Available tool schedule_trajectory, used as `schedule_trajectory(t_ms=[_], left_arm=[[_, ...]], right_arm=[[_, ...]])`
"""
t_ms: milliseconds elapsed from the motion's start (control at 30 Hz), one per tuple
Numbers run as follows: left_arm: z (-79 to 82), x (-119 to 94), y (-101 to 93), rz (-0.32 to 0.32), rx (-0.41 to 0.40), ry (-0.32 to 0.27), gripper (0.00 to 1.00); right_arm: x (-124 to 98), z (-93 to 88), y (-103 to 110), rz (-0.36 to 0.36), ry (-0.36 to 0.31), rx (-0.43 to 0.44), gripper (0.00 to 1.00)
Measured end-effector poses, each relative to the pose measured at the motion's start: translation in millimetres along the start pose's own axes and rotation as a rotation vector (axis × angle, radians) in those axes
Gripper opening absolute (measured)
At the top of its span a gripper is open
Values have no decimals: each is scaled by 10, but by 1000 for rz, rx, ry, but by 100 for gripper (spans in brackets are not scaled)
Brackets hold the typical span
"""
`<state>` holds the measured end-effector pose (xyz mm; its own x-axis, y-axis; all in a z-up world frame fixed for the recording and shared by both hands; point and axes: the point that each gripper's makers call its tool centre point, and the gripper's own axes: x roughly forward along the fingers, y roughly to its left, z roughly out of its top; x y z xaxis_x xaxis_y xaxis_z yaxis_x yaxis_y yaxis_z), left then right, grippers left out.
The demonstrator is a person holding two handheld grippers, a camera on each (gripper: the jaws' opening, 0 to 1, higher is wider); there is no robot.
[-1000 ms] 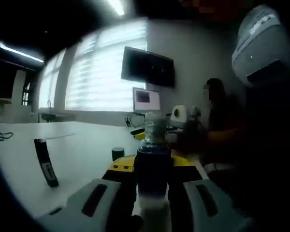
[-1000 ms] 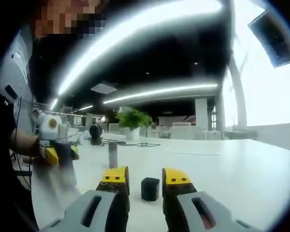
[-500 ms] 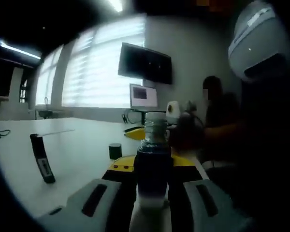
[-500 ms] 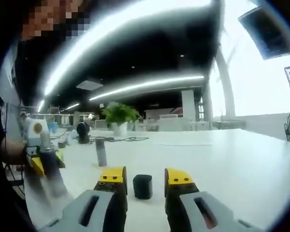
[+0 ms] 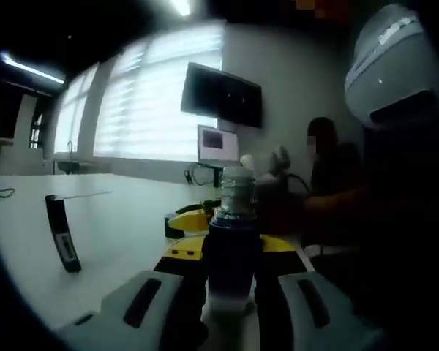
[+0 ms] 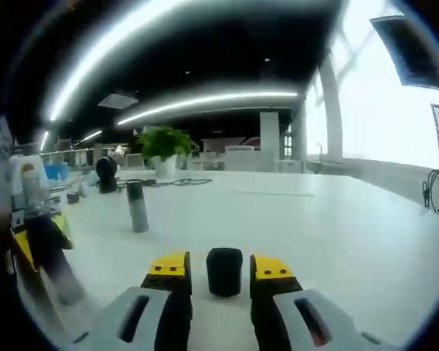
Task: Pick up cosmetic bottle twist off cap place on table pick up cap screw tight cap place on table
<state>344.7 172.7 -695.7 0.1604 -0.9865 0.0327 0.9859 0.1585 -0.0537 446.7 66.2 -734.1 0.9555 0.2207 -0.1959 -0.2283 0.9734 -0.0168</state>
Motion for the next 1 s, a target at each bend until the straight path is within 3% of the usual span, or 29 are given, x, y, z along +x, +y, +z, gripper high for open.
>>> schedule_trajectory(t_ms=[267, 433, 633, 833, 1000], left_arm=[[-40, -3, 18, 12, 5, 19, 15], [-44, -12, 24, 13, 2, 22, 15], [-48, -15, 37, 16, -11, 22, 15], [-51, -6, 40, 16, -18, 23, 15], [-52, 1, 24, 13, 9, 25, 14]], right_arm=[[64, -38, 38, -22, 27, -29, 21], [51, -62, 13, -36, 42, -40, 13], [36, -33, 57, 1, 31, -67, 13], [-89, 317, 163, 153, -99, -40, 13], [-162, 616, 231, 251, -138, -22, 13]])
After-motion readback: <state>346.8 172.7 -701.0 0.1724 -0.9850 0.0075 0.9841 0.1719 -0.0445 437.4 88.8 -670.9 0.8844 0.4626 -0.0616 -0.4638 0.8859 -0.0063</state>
